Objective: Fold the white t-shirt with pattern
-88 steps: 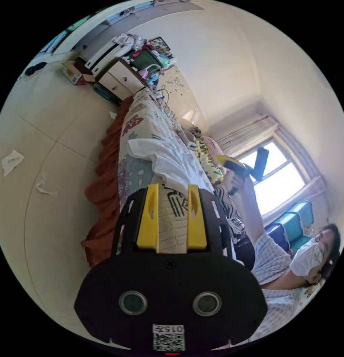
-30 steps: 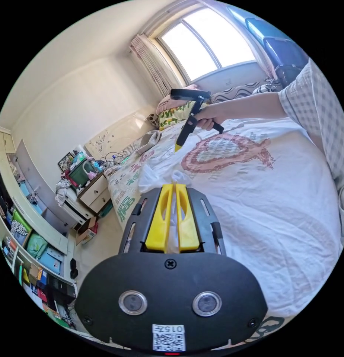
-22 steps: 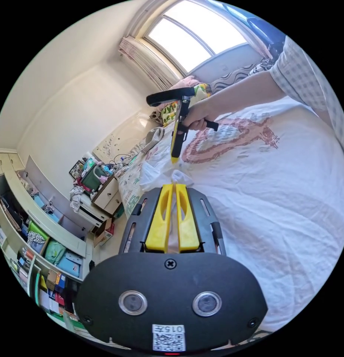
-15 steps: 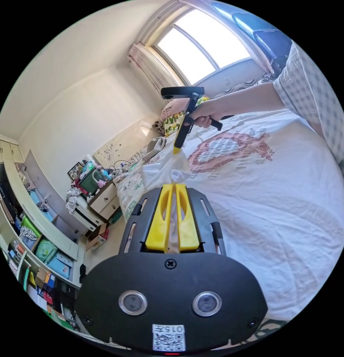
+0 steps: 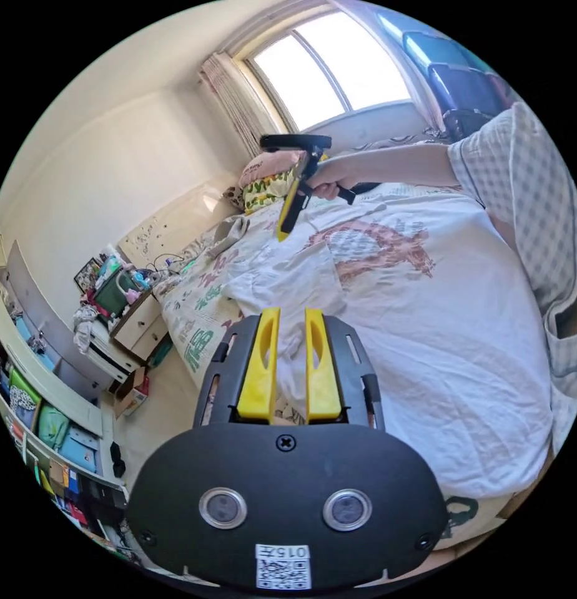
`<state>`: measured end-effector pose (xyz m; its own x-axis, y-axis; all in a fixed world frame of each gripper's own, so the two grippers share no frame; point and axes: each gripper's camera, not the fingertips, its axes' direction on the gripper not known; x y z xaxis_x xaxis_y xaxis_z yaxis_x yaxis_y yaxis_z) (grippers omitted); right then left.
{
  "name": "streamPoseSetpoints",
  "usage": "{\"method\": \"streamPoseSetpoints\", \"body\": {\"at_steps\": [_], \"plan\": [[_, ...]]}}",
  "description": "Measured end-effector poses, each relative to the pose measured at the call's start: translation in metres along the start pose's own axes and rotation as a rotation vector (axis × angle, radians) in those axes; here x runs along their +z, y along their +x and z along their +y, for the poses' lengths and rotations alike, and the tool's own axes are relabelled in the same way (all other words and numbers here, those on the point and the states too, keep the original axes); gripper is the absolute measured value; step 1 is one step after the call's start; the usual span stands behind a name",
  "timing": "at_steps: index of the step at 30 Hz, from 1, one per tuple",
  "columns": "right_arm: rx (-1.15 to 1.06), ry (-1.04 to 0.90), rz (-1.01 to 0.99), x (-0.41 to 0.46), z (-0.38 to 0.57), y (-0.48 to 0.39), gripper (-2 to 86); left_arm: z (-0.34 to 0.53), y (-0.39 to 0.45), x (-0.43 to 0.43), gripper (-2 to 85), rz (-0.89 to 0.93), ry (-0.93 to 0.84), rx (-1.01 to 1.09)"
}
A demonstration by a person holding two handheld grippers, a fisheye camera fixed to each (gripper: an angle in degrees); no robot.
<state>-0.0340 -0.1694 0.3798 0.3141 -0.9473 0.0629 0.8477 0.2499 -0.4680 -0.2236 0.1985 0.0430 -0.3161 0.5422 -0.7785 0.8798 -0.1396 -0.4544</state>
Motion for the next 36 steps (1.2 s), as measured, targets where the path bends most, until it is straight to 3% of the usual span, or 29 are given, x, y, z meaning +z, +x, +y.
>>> {"method": "streamPoseSetpoints", "body": {"at_steps": [6,11,15,18,20,23,26,30,36], "plan": [[-0.013,-0.129,0.06,0.075,-0.032,0.006,6.0,0.006,0.01,0.035,1.5,-0.017,-0.082,0.093],[0.03,-0.056,0.065,0.073,-0.013,0.014,0.5,0.013,0.013,0.043,0.4,-0.065,-0.093,0.132],[0.076,0.02,0.009,0.043,0.019,0.016,3.5,0.022,-0.018,0.028,0.7,-0.071,-0.015,0.004],[0.013,0.004,-0.093,0.024,0.052,0.001,6.3,0.021,-0.03,0.009,0.8,0.002,0.14,-0.026],[-0.008,-0.053,-0.105,0.025,0.071,-0.007,7.8,0.009,-0.032,0.02,0.8,0.068,0.119,0.015],[-0.023,-0.134,-0.146,0.039,0.095,-0.013,2.6,-0.01,-0.032,0.06,0.5,0.172,0.013,0.088],[-0.031,-0.112,-0.094,0.043,0.108,-0.014,-0.5,-0.007,-0.021,0.084,0.0,0.235,-0.074,0.203],[-0.03,-0.102,0.245,0.043,0.134,-0.016,-0.9,0.012,-0.011,0.087,-0.3,0.214,-0.079,0.263],[0.083,0.043,0.121,0.026,0.176,0.007,0.5,0.032,-0.047,0.094,-0.1,0.244,-0.055,0.149]]}}
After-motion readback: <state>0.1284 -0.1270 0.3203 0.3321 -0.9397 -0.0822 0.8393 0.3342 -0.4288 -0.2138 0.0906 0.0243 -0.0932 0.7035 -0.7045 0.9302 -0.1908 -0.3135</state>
